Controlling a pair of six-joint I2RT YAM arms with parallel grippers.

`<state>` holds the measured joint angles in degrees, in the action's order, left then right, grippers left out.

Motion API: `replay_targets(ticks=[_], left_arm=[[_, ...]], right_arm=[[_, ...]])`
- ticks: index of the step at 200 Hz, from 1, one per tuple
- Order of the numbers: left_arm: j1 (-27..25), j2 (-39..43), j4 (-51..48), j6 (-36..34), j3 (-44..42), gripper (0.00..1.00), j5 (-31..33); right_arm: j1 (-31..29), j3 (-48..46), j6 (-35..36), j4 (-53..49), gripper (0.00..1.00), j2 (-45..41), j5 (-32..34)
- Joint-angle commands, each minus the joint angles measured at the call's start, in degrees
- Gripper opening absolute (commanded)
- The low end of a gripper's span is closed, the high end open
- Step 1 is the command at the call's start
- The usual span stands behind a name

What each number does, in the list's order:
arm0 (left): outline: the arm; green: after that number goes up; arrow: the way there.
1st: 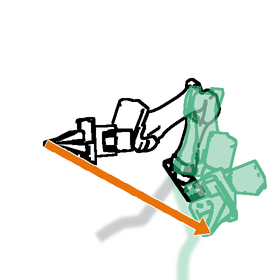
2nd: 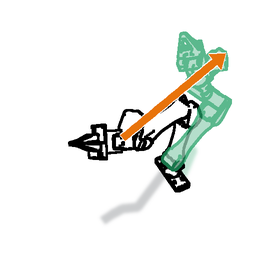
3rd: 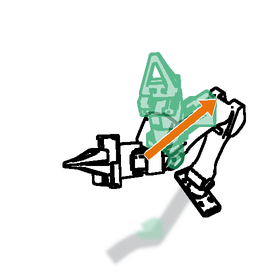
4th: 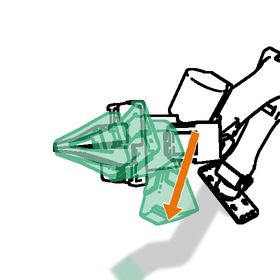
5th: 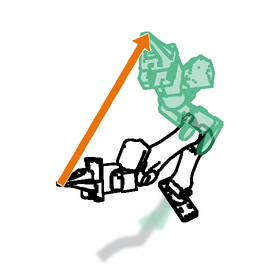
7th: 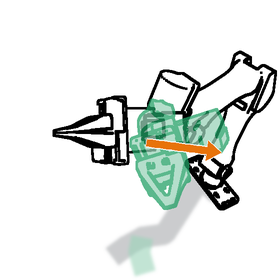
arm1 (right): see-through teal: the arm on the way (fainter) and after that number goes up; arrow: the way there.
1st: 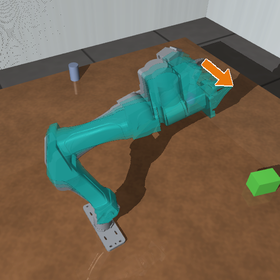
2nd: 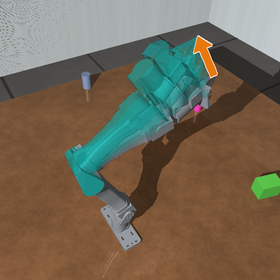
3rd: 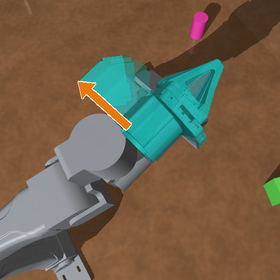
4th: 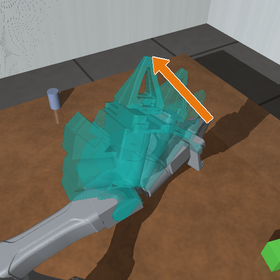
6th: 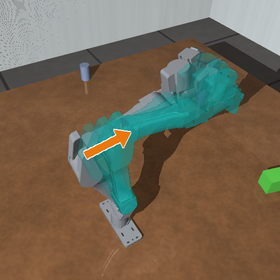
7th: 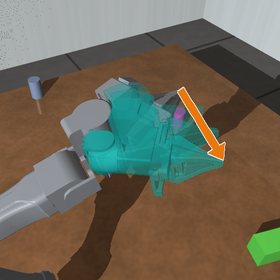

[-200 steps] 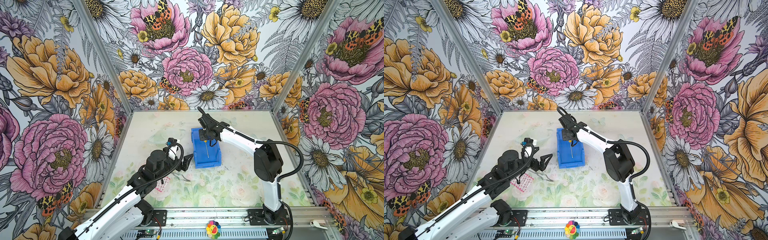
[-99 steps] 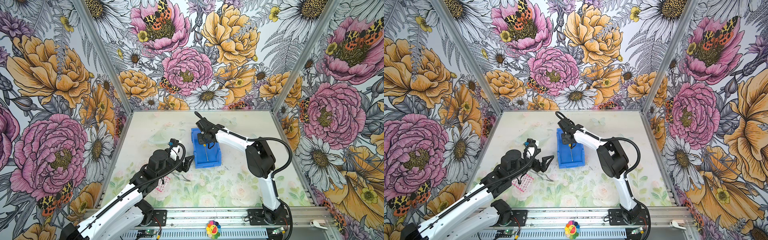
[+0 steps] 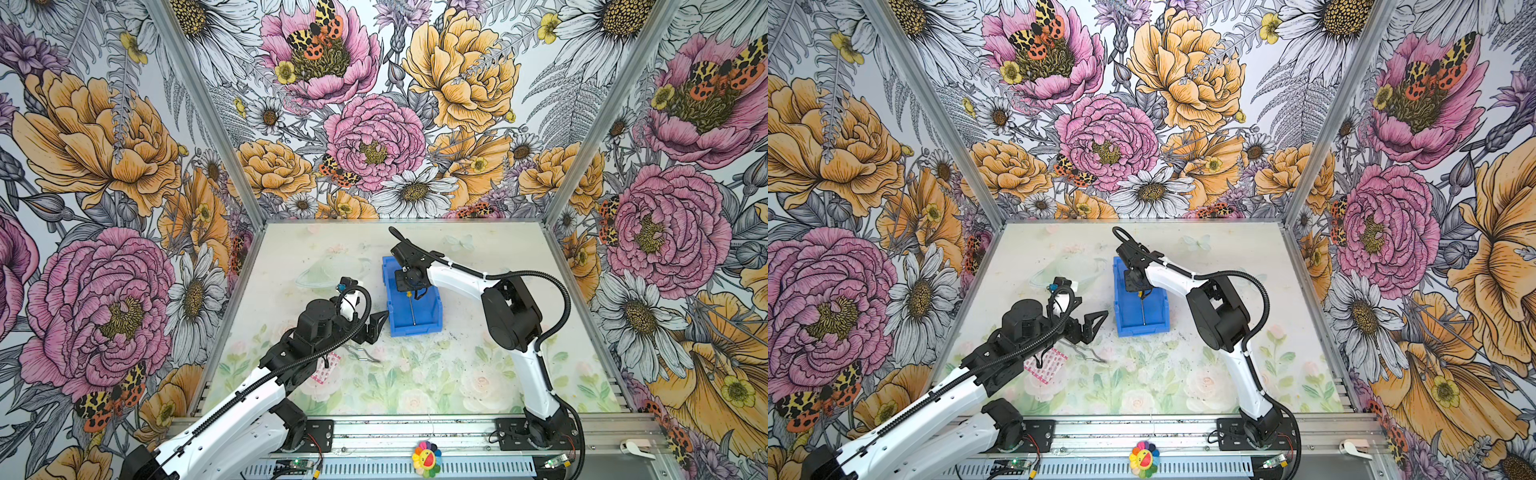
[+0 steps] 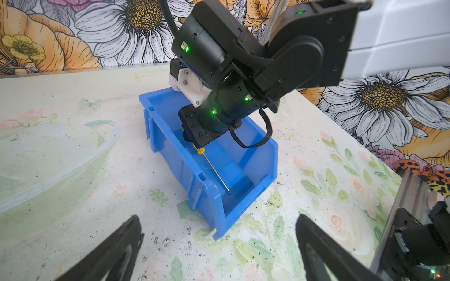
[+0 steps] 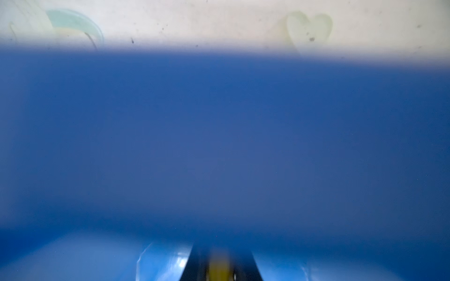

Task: Put the screwdriver in the bin
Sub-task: 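Lower the screwdriver tip-first into the blue bin with the right gripper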

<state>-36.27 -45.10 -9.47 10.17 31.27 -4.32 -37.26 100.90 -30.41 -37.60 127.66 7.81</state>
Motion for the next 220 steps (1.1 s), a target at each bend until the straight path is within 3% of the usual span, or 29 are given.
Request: replay_targets(ticks=[1, 52, 133, 220], left_arm=[[-0.6, 0.3, 2.3, 0.2, -0.9, 0.99, -0.2], [-0.6, 0.8, 2.4, -0.1, -0.9, 0.99, 0.7], [-0.6, 1.1, 2.6, -0.3, -0.9, 0.99, 0.4], [-0.8, 2.1, 2.4, -0.3, -0.9, 0.99, 0.9]], right_arm=[[0.4, 1.3, -1.4, -0.3, 0.01, 1.9, -0.1], [0.5, 1.2, -1.7, -0.4, 0.08, 2.1, 0.3], [-0.4, 1.5, -0.7, -0.3, 0.28, 0.2, 2.5], [-1.6, 3.2, 0.7, -0.4, 0.34, -4.7, 4.5]])
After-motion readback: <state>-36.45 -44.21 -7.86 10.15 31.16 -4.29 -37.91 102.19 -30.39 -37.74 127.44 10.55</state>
